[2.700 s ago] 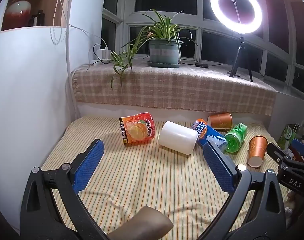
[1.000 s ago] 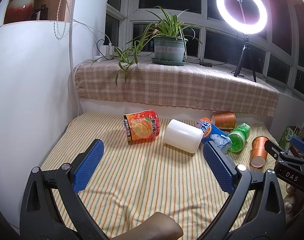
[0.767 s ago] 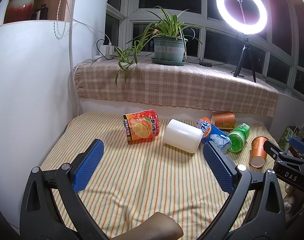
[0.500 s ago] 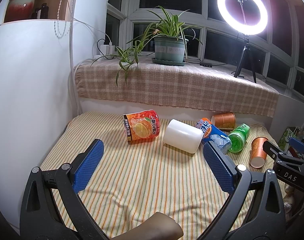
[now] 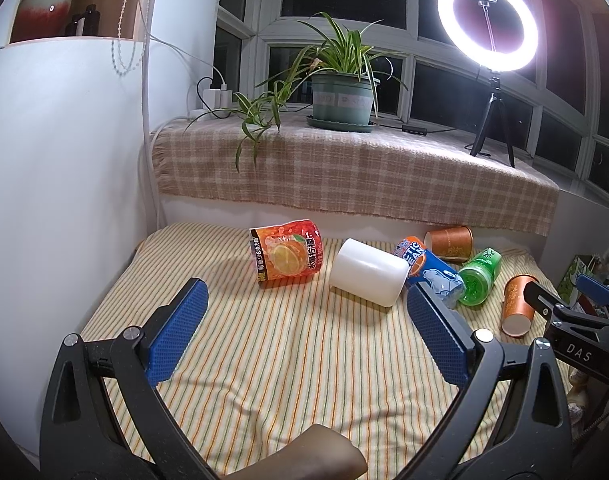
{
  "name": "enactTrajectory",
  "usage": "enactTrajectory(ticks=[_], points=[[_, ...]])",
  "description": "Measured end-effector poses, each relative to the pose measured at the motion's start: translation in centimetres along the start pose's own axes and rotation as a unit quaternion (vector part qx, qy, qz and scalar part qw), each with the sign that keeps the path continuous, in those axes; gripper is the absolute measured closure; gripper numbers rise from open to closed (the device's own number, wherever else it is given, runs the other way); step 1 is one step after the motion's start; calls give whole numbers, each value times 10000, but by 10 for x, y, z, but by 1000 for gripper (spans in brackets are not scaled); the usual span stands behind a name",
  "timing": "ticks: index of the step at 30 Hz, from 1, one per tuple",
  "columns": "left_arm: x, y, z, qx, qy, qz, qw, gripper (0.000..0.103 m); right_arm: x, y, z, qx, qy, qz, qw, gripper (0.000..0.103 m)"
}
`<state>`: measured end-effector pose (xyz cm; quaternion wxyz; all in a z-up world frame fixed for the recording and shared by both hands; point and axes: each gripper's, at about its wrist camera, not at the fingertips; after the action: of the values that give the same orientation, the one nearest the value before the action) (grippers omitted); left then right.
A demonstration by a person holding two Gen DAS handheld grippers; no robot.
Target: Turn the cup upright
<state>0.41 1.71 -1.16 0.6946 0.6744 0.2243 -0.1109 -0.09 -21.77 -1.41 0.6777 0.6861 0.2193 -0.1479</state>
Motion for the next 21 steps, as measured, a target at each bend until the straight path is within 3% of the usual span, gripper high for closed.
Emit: enactTrajectory(ticks=[13,21], points=[[-1,-1,-12,-56,103,-50,9999,2,17,8,-6,-189,207,-157,9995,0],[-2,-6,-25,-36,196,-135,9997,2,62,23,-3,-363,863,-755,9927,0]])
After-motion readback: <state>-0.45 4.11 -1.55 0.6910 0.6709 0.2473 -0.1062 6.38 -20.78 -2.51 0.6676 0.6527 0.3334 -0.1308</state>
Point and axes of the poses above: each gripper's, at about its wrist camera, not at the fingertips, and x roughly the way its jaws point, z to its right, y to its top, and after that the axes turned 9 degrees about y, right-handed
